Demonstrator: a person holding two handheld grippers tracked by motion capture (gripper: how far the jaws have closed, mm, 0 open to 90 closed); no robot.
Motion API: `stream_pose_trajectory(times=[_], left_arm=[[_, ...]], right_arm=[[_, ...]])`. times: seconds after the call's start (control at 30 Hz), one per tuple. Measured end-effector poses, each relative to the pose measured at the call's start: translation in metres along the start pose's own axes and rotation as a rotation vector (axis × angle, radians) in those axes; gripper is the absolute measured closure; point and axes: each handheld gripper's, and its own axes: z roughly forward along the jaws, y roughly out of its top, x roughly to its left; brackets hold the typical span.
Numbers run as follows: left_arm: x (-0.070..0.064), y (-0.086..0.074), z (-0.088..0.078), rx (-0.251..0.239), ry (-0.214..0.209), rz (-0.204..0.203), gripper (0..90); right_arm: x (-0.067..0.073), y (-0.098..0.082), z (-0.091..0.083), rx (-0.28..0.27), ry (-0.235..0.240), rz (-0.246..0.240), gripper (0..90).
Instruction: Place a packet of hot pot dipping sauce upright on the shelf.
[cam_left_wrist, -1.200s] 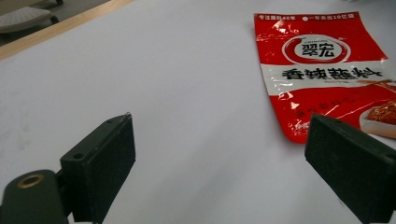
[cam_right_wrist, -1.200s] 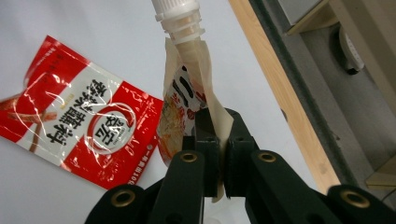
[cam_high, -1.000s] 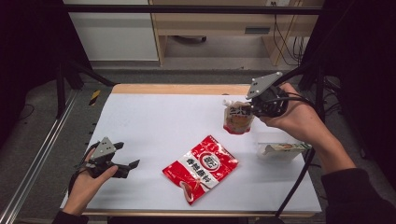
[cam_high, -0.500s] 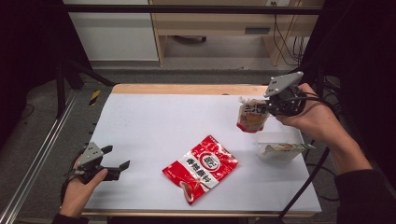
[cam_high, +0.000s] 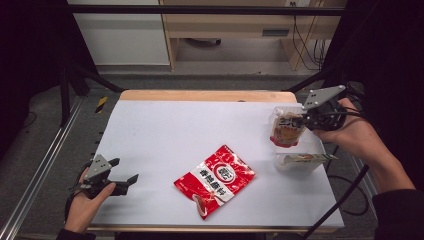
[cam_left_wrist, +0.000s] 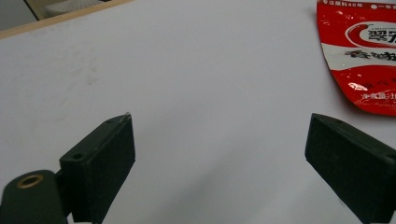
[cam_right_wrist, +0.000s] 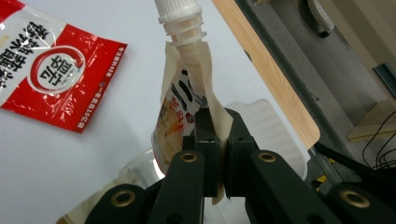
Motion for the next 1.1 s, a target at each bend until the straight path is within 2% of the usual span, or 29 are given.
stream_pose_trajectory(times=[0.07,0.3,0.7,0.93,1.1], left_arm=[[-0.001,0.000,0.001,0.004,-0.003,0.000,8.3],[0.000,0.000,0.000,0.002,0.000,-0.002,8.3],[0.001,0.000,0.000,0.003,-0.002,-0.001,8.3],[0.001,0.000,-0.001,0.001,-0.001,-0.001,8.5],[0.000,0.000,-0.001,0.003,-0.005,0.002,8.7]], right_arm=[[-0.003,-0.010,0.001,0.006,-0.004,0.019,87.3],[-0.008,-0.027,0.009,0.023,0.004,0.049,87.3],[-0.005,-0.039,0.027,0.044,0.034,0.064,87.2],[-0.002,-0.044,0.037,0.038,0.055,0.083,87.2],[0.001,-0.050,0.045,0.057,0.070,0.090,87.2]])
